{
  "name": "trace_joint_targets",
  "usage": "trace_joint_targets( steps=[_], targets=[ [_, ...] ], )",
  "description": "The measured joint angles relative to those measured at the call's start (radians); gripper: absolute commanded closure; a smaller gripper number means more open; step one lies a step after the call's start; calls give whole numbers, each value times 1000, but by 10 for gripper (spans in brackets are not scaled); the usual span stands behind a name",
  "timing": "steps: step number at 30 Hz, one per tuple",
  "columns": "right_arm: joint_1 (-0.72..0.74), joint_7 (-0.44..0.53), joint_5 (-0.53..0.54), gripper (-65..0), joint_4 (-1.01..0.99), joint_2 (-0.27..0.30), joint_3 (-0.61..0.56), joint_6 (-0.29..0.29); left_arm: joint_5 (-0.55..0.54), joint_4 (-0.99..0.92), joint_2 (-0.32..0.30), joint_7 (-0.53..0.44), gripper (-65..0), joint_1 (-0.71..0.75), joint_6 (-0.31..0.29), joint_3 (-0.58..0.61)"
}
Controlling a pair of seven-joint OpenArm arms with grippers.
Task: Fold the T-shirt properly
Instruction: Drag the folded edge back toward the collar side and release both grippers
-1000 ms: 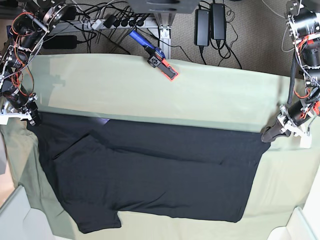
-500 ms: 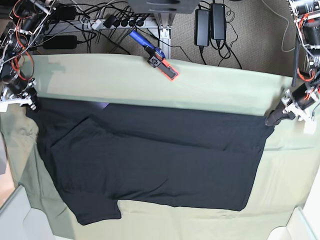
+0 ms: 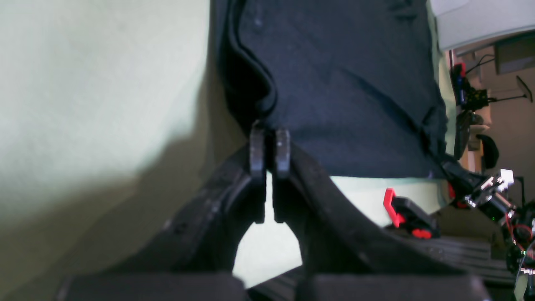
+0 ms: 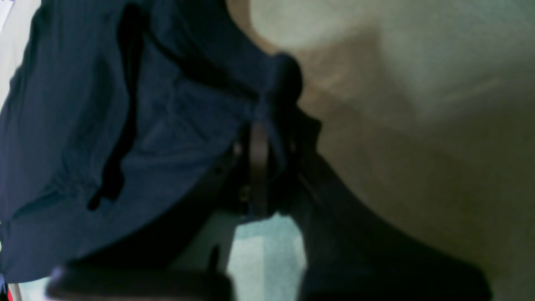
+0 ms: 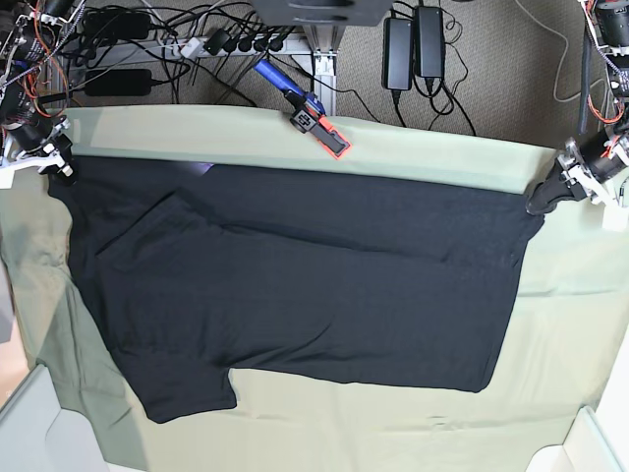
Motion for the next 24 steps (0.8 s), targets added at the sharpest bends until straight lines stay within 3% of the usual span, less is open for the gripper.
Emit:
trace_joint_targets(
  steps=[20,21,23,24],
  targets=[
    [-43,10,10,0,16,0,-1,5,-29,4,0,7,0,45,0,-23],
    [-43,12,3,0,16,0,-1,5,-29,4,0,8,-15,45,0,-23],
    [-43,22,-8,-16,16,0,-1,8,-27,4,0,6,-106,45,0,-23],
    [-43,35,-18,-99,17,0,-1,8,-20,4,0,-2,-147,45,0,-23]
  ],
)
